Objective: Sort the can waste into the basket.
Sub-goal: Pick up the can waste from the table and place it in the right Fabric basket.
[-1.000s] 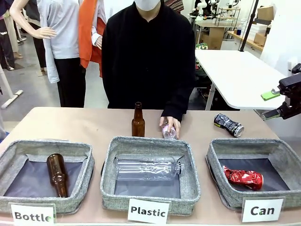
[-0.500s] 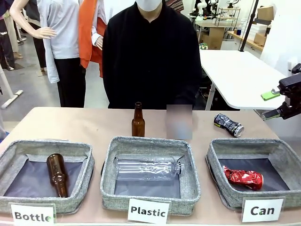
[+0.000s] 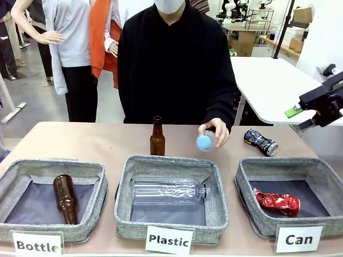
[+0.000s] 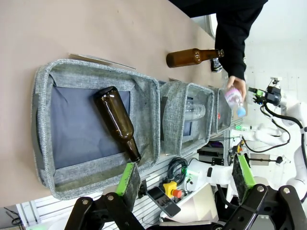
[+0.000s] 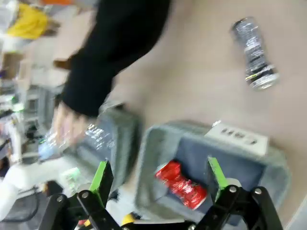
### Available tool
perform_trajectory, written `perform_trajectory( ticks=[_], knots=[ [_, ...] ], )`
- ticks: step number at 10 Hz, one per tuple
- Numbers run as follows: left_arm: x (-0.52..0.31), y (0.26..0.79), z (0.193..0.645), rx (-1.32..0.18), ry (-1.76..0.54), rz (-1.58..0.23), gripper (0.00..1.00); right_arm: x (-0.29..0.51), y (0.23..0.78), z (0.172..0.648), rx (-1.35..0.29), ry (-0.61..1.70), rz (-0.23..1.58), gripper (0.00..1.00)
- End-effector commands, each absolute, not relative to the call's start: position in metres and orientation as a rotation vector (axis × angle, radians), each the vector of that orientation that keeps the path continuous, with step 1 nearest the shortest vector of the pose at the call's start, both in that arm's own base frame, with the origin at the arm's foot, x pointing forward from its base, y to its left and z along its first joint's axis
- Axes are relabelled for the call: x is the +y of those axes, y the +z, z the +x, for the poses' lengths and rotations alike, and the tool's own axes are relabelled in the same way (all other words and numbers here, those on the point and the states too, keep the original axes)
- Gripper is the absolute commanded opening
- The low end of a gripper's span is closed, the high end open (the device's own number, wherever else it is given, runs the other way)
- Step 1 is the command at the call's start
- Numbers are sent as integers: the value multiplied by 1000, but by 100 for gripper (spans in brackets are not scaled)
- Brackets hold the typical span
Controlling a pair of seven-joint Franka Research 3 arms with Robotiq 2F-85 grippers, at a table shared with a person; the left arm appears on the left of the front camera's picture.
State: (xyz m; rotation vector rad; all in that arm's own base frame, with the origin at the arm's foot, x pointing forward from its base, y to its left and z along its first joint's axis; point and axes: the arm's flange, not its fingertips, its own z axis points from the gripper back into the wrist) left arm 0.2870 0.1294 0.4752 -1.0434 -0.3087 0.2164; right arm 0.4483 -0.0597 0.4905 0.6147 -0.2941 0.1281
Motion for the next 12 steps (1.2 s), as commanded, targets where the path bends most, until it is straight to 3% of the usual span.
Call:
perform_trajectory(
  ticks=[1, 4, 5, 6, 8, 12],
  knots=[
    [129, 477, 285, -304, 224, -1052, 100, -50, 482, 467, -323, -4, 301, 100],
    [129, 477, 285, -304, 224, -1052, 100, -26, 468, 487, -418, 124, 50, 100],
    [129, 477, 285, -304, 224, -1052, 100, -24, 474, 477, -403, 133, 230, 100],
    [129, 477, 285, -304, 224, -1052, 100, -40, 479, 486, -440, 128, 119, 100],
    [129, 477, 285, -304, 224, -1052, 100, -26, 469, 492, -381, 269, 101, 100],
    [129, 477, 285, -304, 224, -1052, 100, -22, 436, 570, -268, 406, 8, 100]
  ],
)
